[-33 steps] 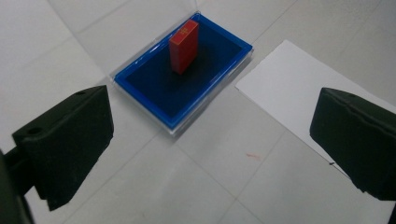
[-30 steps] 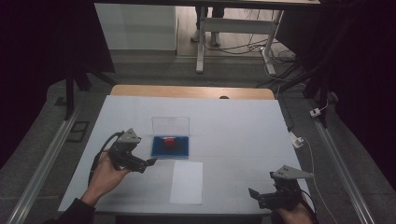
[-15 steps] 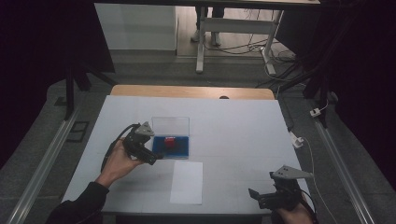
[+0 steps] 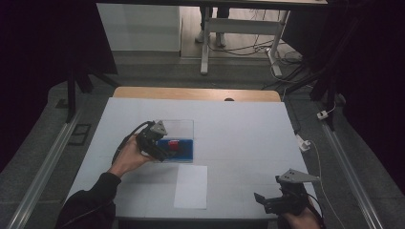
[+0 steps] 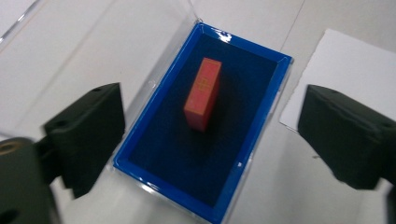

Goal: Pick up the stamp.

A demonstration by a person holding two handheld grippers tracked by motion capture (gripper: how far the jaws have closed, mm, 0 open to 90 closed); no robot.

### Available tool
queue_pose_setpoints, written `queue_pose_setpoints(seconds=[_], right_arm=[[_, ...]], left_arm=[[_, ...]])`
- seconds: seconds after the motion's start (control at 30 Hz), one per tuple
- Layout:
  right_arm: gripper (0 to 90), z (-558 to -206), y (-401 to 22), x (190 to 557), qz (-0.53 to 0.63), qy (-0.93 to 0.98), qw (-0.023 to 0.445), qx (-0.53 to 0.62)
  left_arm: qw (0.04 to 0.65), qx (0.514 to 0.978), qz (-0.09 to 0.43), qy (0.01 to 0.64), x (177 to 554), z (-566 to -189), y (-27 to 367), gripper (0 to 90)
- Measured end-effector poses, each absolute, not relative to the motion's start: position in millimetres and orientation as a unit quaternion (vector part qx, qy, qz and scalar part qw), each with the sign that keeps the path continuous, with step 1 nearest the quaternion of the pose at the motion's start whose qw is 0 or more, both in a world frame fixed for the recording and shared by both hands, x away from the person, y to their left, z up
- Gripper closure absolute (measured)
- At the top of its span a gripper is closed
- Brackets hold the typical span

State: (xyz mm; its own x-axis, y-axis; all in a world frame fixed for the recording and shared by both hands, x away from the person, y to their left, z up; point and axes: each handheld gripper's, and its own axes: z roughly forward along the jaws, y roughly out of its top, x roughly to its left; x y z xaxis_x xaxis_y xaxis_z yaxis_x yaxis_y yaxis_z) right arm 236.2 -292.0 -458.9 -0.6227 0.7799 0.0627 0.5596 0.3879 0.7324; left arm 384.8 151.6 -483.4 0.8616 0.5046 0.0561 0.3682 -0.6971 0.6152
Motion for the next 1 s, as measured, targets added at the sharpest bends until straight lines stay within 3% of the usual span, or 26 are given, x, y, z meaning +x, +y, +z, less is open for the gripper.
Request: queue_pose_setpoints(seconds=[0.2, 0.5, 0.83, 1.0], right_arm=[[0.0, -459.0, -292.2, 236.3, 0.374, 0.820, 0.146, 0.408], [0.0, -459.1, -291.8, 236.2, 0.374, 0.820, 0.144, 0.408], [0.0, -459.1, -291.7, 236.3, 0.372, 0.821, 0.144, 0.408], [0.0, -459.2, -291.7, 236.4, 0.372, 0.821, 0.144, 0.408]], left_arm=[[0.296, 0.926, 0.102, 0.212, 392.5, -487.2, 145.3, 30.7], [0.284, 0.932, 0.101, 0.201, 398.3, -488.7, 140.8, 51.8], [0.277, 0.936, 0.093, 0.195, 400.4, -491.3, 139.1, 66.6], [0.279, 0.937, 0.087, 0.194, 401.0, -491.3, 140.5, 78.9]])
